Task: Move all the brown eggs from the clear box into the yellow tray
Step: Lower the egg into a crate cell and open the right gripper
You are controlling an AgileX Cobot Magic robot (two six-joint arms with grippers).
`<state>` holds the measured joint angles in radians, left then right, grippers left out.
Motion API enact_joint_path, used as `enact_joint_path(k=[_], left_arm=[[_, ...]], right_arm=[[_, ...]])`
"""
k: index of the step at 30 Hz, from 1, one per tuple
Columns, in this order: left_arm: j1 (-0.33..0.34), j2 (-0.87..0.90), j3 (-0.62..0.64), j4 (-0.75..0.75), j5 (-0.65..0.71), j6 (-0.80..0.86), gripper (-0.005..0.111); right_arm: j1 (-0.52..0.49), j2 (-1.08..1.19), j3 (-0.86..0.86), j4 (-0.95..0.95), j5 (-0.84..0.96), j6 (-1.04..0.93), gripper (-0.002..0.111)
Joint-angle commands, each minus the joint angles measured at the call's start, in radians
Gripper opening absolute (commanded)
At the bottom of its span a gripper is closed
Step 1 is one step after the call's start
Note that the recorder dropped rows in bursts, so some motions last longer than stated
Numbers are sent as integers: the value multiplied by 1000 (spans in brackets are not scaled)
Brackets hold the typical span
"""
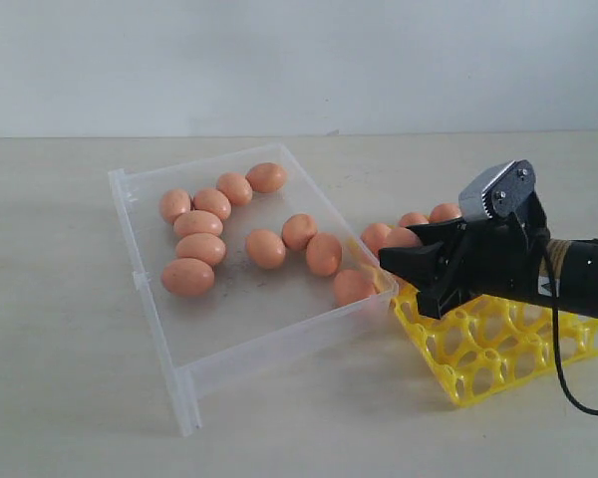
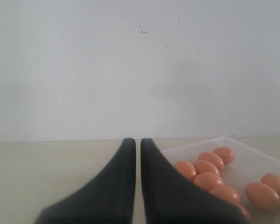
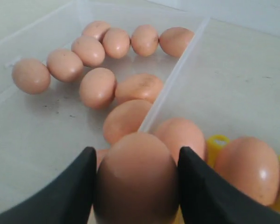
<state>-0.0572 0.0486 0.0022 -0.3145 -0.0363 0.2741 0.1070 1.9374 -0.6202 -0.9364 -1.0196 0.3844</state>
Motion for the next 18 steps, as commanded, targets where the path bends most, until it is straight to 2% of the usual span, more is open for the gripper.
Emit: enact_joint_path(k=[1, 6, 13, 18], left_arm=[[-3, 4, -2, -5, -16, 5, 4], [-3, 4, -2, -5, -16, 5, 4], [-3, 4, -2, -5, -16, 5, 4], [-3, 4, -2, -5, -16, 5, 4]], right_arm=[[-7, 32, -11, 65, 4, -32, 0], [-7, 52, -38, 40, 18, 15, 0], [-5, 51, -92, -161, 14, 176, 0], [-5, 51, -106, -247, 6, 219, 0]])
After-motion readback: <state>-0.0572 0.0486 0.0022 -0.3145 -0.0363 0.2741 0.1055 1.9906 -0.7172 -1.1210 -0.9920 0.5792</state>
